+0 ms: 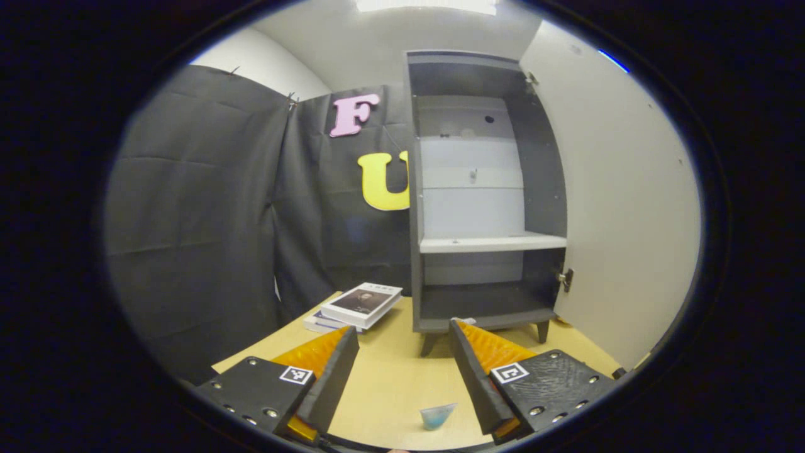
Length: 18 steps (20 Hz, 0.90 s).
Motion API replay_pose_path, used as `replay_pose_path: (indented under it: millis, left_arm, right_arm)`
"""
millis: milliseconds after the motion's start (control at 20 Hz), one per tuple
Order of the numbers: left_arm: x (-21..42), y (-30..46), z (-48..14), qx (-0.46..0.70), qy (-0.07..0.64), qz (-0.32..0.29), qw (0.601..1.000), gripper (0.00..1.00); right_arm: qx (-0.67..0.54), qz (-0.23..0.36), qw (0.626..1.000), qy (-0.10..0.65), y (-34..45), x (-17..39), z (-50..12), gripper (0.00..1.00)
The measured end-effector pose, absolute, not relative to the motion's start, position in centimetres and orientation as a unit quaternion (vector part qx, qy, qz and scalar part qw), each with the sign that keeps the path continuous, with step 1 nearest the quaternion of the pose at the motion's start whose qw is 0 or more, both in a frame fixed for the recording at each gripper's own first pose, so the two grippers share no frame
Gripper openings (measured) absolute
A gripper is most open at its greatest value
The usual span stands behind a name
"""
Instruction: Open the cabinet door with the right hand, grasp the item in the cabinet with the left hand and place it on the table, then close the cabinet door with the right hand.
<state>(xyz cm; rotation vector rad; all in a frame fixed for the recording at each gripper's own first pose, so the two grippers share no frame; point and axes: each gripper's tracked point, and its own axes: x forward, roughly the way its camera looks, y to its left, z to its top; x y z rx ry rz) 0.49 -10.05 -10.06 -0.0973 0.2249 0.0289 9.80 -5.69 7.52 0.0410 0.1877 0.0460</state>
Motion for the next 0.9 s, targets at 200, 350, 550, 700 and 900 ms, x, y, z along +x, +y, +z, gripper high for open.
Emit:
replay_pose_path:
  millis: [200,350,550,700,900]
  left_arm:
    - [1.2,-5.2,-7.1,-0.040,0.087,0.019,0.995,0.87]
    - [1.4,-1.8,-7.0,-0.035,0.076,0.023,0.996,0.87]
    - [1.3,1.8,-8.3,-0.039,0.079,0.027,0.996,0.87]
    - [1.4,4.3,-9.2,-0.039,0.086,0.030,0.995,0.87]
    - [1.7,7.5,-9.1,-0.035,0.080,0.032,0.996,0.87]
  right_arm:
    - [0.011,-0.001,0.997,0.079,-3.7,8.7,8.8,0.92]
    - [-0.030,-0.050,0.996,0.067,-3.9,7.6,9.4,0.96]
    - [-0.054,-0.098,0.992,0.067,-3.5,7.1,9.8,0.96]
    - [-0.052,-0.114,0.990,0.066,-2.6,6.7,9.8,0.96]
    - [-0.042,-0.113,0.991,0.060,-0.8,6.7,9.7,0.95]
